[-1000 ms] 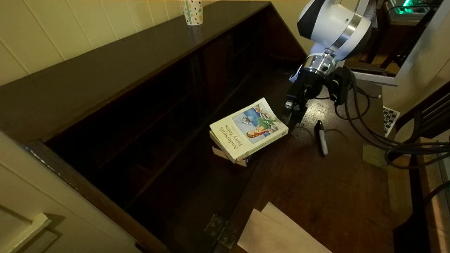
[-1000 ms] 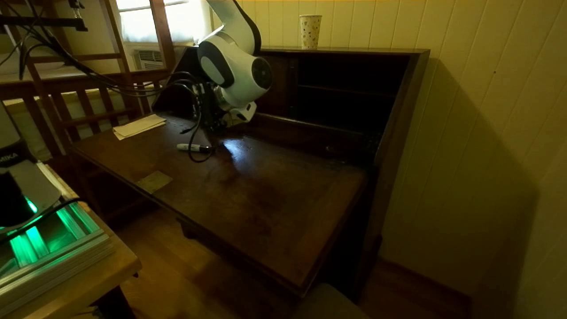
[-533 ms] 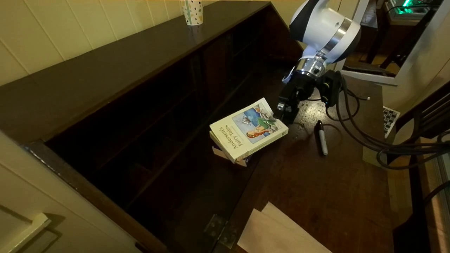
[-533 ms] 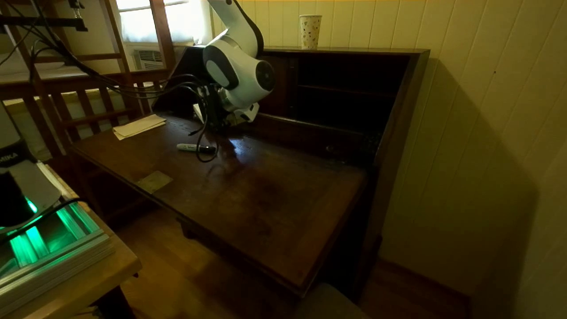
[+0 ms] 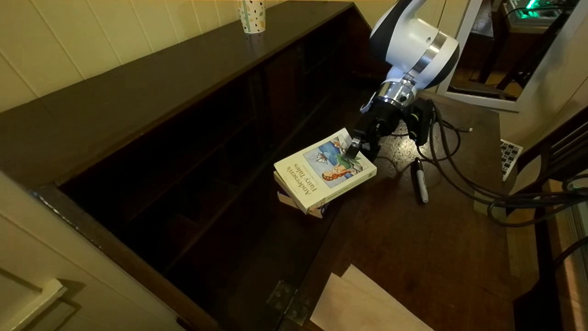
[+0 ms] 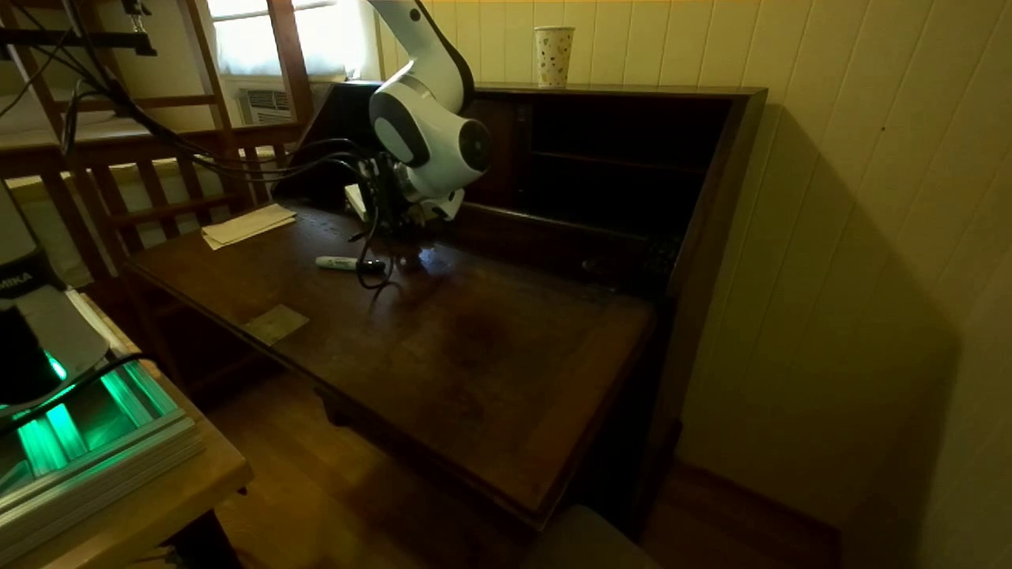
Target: Put the white book on the top shelf.
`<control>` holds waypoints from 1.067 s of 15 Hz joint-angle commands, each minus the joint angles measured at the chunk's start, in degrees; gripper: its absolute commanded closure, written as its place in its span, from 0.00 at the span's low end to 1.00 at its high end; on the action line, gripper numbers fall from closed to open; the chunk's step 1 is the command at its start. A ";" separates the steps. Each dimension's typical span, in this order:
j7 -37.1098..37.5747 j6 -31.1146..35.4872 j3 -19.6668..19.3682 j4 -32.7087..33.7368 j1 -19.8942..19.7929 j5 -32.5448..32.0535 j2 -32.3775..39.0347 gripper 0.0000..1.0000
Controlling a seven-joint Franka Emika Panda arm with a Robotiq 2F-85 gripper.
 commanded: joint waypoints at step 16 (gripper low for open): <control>0.81 -3.30 0.11 2.75 -0.60 2.25 3.90 0.69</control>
